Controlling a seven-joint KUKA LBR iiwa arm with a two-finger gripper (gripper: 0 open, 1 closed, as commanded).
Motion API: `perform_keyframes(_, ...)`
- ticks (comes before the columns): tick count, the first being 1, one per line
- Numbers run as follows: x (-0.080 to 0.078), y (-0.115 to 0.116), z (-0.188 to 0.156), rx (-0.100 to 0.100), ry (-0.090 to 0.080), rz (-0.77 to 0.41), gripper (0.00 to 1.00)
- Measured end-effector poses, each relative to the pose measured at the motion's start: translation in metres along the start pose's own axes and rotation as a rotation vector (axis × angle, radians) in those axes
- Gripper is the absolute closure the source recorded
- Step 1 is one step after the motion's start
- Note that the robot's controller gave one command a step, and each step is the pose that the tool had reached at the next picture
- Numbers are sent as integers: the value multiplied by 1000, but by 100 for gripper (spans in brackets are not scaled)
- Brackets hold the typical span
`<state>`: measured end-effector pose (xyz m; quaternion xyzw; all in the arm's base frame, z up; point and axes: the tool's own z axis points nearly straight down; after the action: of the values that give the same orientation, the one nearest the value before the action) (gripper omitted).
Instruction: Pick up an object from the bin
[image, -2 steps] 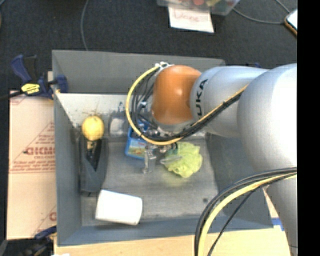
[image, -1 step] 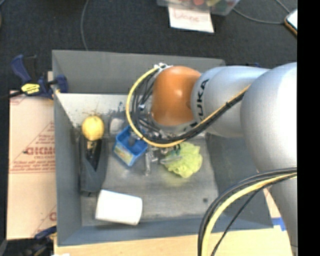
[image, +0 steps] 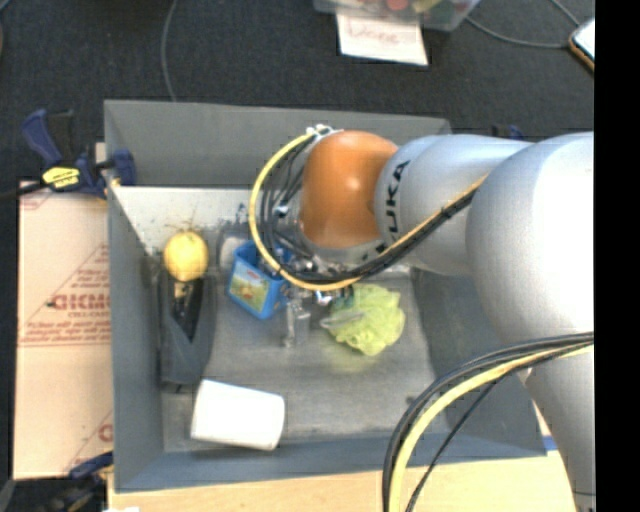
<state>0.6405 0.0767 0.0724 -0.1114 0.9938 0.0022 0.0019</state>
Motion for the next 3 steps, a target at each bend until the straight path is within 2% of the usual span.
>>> perform_keyframes(1,-19,39,-3,16,-9,-363,0)
perform_keyframes(2,-32,49,-7,8,-20,-523,100)
perform_keyframes(3,-32,49,-7,7,-20,-521,100)
